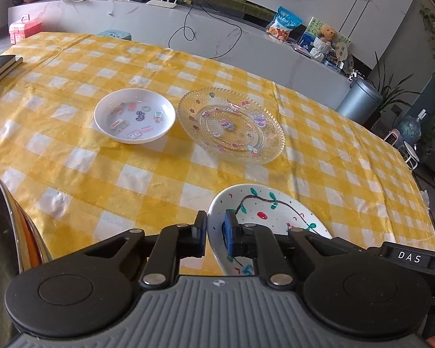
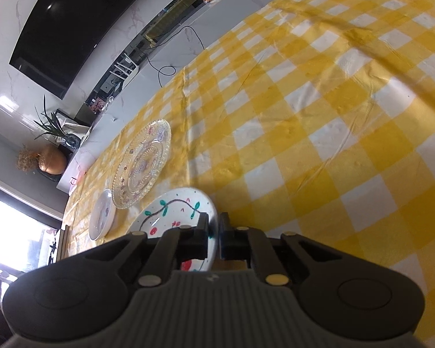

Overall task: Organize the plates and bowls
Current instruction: 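Slide the 'Fruity' plate toward the bowl stack with the left gripper and open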

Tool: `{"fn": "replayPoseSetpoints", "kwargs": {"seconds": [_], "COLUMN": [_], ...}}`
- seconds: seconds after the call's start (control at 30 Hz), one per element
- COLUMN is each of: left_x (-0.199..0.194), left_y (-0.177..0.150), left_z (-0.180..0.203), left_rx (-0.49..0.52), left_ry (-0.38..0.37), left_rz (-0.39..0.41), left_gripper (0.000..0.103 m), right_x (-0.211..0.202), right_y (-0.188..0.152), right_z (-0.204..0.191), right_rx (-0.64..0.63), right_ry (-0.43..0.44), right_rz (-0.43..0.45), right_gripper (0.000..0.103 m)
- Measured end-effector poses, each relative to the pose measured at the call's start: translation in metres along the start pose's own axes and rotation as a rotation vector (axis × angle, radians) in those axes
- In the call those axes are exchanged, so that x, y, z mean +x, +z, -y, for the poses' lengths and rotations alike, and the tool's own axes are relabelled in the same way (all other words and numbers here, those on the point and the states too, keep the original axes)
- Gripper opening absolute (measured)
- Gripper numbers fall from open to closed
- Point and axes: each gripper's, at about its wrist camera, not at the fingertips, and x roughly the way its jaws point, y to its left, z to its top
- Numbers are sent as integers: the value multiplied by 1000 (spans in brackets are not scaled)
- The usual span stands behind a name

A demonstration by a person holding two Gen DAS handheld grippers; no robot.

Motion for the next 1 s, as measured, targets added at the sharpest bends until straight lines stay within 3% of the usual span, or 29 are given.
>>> {"fn": "replayPoseSetpoints", "kwargs": {"seconds": [0.43, 1.0], "left_x": [-53, -55], "left_y": [-36, -69], "left_z": [10, 5], "left_rx": [73, 140], "left_ry": [-4, 89], "left_rz": [27, 21], "left_gripper": [14, 14], "right_x": [-57, -56], "right_y": [-39, -75], "right_z": [1, 1], "right_rx": [-25, -77], "right_ry": [-5, -53], "right_rz": [6, -22], "right_gripper": [5, 6]}}
